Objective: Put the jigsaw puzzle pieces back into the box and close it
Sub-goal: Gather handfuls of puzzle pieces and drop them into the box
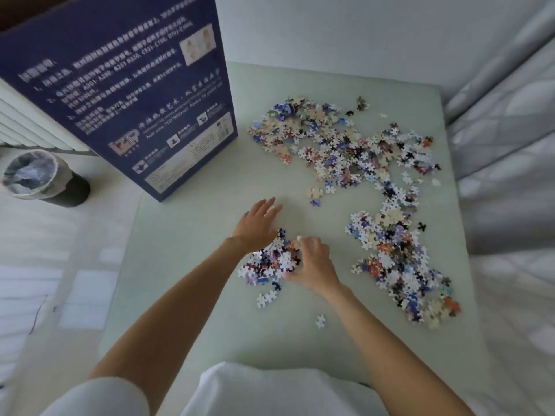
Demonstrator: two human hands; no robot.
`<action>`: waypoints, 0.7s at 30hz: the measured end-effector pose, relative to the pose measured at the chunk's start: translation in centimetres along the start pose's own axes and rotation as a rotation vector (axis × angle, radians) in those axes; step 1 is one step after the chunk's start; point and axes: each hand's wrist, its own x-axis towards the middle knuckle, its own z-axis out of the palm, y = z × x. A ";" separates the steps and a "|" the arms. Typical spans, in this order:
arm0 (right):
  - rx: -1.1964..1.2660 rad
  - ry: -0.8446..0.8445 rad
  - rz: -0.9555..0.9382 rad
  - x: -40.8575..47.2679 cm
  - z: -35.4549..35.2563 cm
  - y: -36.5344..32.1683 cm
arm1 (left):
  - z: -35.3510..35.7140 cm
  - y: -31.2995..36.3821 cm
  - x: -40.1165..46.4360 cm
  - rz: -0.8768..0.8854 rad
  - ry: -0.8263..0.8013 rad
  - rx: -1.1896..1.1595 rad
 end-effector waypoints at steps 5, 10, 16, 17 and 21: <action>-0.193 -0.025 -0.070 0.1 1.5 -2.2 | 0.2 -0.1 -1.1 0.025 -0.114 0.125; -0.260 0.019 -0.162 -0.3 3.4 -3.3 | 0.5 -1.0 -6.0 0.019 -0.172 0.034; -0.203 0.085 -0.143 0.2 2.9 -2.6 | 2.4 -2.6 -8.6 0.086 -0.103 0.239; -0.224 0.086 -0.142 0.3 2.7 -2.6 | 2.7 -2.6 -8.7 0.077 -0.075 0.216; -0.248 0.012 -0.093 0.1 2.6 -3.3 | 3.2 -2.8 -9.0 -0.033 -0.008 0.075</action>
